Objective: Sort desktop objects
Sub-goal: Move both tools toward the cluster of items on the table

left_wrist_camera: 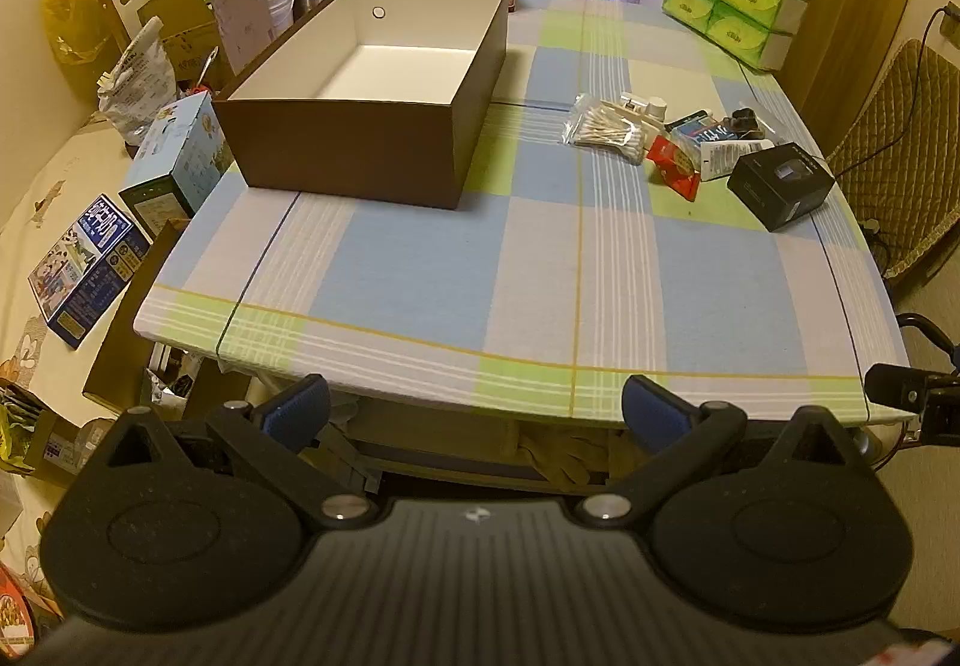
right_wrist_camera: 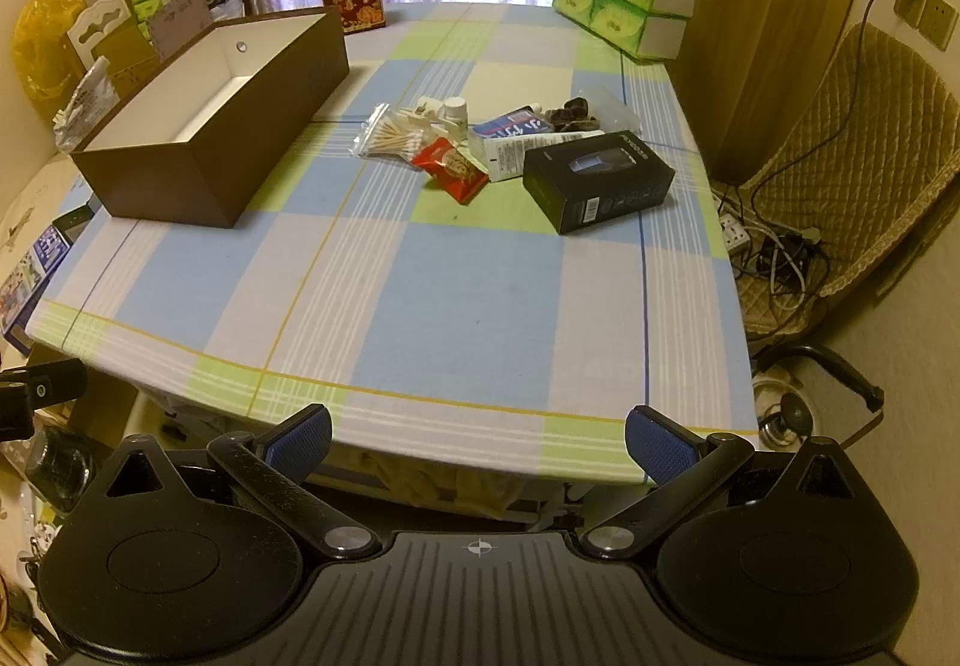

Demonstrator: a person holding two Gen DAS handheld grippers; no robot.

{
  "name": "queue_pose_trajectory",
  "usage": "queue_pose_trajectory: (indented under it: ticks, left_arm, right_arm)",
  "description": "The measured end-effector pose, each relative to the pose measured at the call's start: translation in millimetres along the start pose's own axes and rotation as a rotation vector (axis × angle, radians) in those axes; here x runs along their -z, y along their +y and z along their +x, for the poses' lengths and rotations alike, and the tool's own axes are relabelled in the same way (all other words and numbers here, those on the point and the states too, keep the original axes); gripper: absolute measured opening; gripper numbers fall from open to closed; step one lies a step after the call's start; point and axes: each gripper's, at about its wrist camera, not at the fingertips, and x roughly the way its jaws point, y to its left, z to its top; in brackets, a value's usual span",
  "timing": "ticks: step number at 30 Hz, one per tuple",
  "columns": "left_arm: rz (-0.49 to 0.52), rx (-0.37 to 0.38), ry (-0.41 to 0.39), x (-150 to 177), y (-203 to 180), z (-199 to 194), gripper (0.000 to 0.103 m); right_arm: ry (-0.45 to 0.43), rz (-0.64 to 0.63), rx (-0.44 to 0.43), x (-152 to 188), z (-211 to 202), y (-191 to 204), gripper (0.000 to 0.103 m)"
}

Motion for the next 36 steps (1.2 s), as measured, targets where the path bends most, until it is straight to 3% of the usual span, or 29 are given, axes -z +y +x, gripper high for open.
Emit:
queue_pose_trajectory:
  ticks: [26,36]
  left_arm:
    - [0.008,0.003,0.004,-11,-17,7,0.102]
    - [0.032,0.01,0.013,-33,-39,19,0.102]
  right_arm:
    - [0.005,0.003,-0.019,-13,8,-19,0.101]
    - [0.009,-0.002,-0.036,-29,17,-33,0.101]
